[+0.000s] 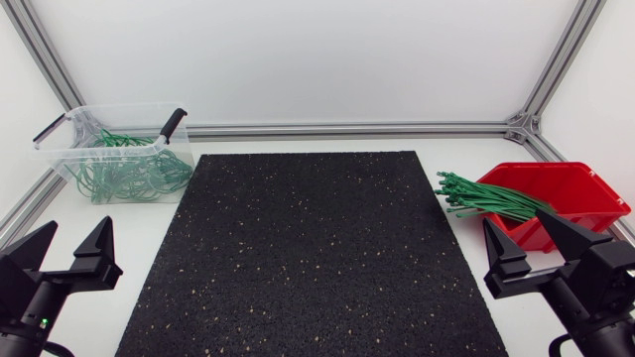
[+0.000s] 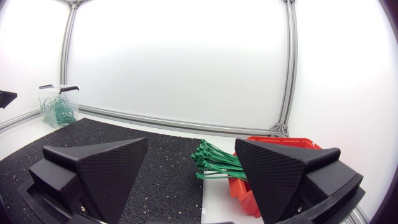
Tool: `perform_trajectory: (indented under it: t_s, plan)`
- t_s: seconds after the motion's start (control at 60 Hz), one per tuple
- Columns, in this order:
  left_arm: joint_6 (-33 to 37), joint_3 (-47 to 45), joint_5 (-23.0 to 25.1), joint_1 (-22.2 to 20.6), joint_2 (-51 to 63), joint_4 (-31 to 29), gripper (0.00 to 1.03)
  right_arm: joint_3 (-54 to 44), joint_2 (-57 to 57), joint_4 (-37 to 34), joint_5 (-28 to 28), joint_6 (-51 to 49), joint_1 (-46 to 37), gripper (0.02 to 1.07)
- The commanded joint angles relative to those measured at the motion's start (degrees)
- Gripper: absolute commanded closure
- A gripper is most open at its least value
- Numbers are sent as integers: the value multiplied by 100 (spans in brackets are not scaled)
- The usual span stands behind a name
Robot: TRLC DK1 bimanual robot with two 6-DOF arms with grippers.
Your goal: Take a green cable tie from the red box, thread the tail through the head to close it, then place it in the transparent bin on the left.
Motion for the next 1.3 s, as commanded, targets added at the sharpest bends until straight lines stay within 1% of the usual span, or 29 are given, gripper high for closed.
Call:
perform_trajectory:
  t_s: [0.0,0.267,0.45,0.75,0.983,1.167,1.283]
  plan:
    - [-110,-235,-59,-41,-39,-75,3,-126,-58,-28,46,47,25,5]
    - [-110,-235,-59,3,-39,-75,3,-126,-58,-28,46,47,25,5]
    - [-110,-235,-59,-58,-39,-75,3,-126,-58,-28,46,47,25,5]
    - [-110,-235,-59,-41,-39,-75,3,-47,-67,25,38,47,17,5]
    - [-110,-235,-59,-58,-39,-75,3,727,65,-344,20,-58,-1,5]
    - [-110,-235,-59,-67,-39,-75,3,1641,1005,-766,73,-41,-19,5]
    - [-110,-235,-59,-84,-39,-75,3,2230,1761,-986,64,-155,-370,5]
